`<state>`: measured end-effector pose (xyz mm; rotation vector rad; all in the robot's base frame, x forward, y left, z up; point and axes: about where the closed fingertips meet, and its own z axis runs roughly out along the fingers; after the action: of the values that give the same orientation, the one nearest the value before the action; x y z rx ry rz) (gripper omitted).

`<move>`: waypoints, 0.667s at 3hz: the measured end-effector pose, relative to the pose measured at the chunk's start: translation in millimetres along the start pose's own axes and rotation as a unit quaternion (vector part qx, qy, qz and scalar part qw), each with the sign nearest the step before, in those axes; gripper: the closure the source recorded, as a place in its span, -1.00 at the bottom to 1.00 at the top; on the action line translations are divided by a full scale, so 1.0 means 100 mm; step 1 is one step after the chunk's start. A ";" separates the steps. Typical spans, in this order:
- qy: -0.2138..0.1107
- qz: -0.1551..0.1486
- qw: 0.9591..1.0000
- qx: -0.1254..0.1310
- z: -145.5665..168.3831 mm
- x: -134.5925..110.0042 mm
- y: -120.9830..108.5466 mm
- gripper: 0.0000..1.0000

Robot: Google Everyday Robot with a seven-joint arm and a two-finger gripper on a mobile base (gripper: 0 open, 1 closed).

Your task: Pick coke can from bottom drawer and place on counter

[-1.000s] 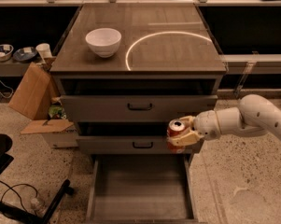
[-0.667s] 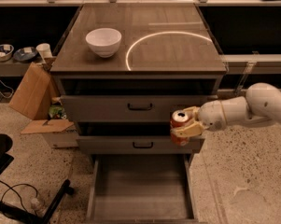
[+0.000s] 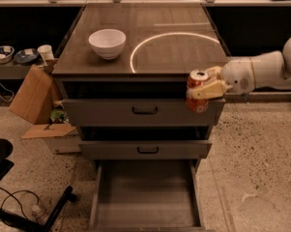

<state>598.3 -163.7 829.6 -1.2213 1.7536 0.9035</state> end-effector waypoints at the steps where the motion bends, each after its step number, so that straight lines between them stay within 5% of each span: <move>1: -0.028 0.009 0.999 0.039 -0.34 -0.66 -0.29 1.00; 2: -0.056 0.024 0.992 0.107 -0.66 -1.13 -0.55 1.00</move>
Offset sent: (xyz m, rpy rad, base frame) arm 0.1138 -0.0703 0.1917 0.1155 -0.1566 -0.4942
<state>661.4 -193.6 952.8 -0.9768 1.7463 0.7726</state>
